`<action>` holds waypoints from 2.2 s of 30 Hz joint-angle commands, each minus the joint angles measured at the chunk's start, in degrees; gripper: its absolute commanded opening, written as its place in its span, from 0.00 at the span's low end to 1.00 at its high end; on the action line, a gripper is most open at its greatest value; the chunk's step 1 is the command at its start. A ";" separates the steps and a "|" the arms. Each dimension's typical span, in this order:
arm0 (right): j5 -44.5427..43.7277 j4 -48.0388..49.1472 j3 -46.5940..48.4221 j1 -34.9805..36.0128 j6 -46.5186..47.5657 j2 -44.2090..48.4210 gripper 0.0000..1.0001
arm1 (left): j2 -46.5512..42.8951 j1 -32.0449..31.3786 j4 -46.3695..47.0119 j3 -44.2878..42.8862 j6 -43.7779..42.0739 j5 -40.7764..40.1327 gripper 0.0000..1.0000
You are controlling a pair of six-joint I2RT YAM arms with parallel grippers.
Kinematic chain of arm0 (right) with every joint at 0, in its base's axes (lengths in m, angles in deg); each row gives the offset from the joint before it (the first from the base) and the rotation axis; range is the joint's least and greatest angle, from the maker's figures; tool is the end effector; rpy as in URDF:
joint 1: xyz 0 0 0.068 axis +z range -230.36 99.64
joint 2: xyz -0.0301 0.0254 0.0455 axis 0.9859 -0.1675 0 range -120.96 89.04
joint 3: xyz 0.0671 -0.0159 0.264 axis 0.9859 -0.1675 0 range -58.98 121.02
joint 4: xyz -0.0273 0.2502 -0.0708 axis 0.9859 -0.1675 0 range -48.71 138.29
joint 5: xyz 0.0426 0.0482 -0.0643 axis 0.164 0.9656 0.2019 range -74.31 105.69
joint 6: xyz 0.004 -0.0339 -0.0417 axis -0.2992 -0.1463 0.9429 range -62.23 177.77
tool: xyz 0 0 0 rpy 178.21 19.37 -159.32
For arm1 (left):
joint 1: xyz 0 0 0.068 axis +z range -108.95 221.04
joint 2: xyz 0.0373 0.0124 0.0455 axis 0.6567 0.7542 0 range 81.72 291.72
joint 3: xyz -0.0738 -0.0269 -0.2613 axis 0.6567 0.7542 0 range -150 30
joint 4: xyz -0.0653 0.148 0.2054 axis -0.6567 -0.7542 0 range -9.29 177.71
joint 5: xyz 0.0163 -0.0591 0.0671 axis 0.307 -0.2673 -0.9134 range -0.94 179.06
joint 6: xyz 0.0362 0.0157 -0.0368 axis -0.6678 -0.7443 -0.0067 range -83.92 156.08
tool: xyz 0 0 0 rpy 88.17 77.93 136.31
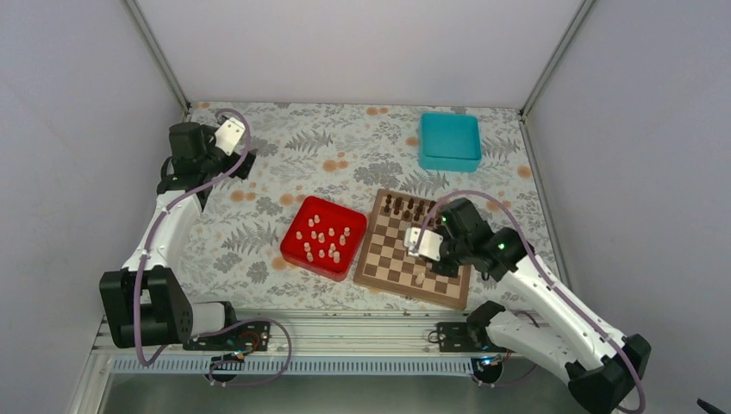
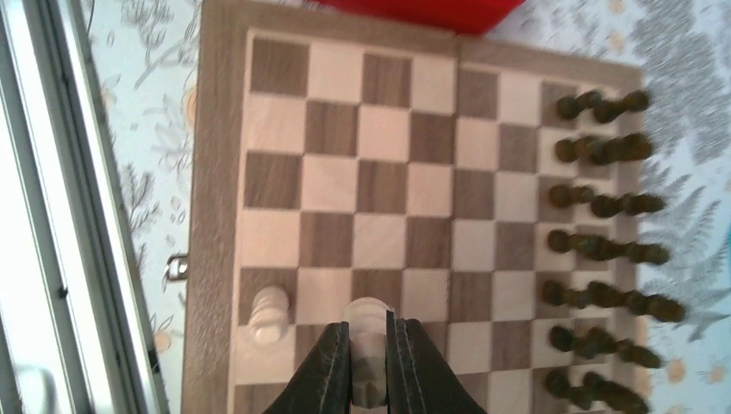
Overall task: Set up the chess pieces on the board
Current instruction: Place the chess piece on the chessboard.
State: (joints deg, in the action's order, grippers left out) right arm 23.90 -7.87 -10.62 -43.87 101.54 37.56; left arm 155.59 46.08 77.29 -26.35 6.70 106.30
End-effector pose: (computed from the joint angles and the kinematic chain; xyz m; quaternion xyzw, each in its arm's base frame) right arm 0.1250 0.0988 0.2728 -0.6345 0.7232 0.0521 0.2680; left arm 0.2935 0.0153 0.3000 0.2542 0.8118 0.0282 0.5249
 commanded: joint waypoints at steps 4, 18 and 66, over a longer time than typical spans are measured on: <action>-1.82 -0.68 -12.02 -1.00 3.14 6.92 0.04 | -0.01 0.24 2.40 2.41 -1.26 -2.43 1.00; -3.41 -7.48 -8.55 -5.44 10.88 8.77 0.04 | -0.24 0.32 2.50 2.84 -2.05 -4.11 1.00; 8.69 5.77 5.78 5.96 8.15 -23.83 0.04 | -0.72 0.32 4.84 3.99 -2.03 -4.03 1.00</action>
State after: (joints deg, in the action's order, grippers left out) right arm 32.11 -6.25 -1.86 -40.55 112.79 14.30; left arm 155.81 46.08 80.39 -23.05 5.01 101.42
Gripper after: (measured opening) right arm 0.085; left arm 0.999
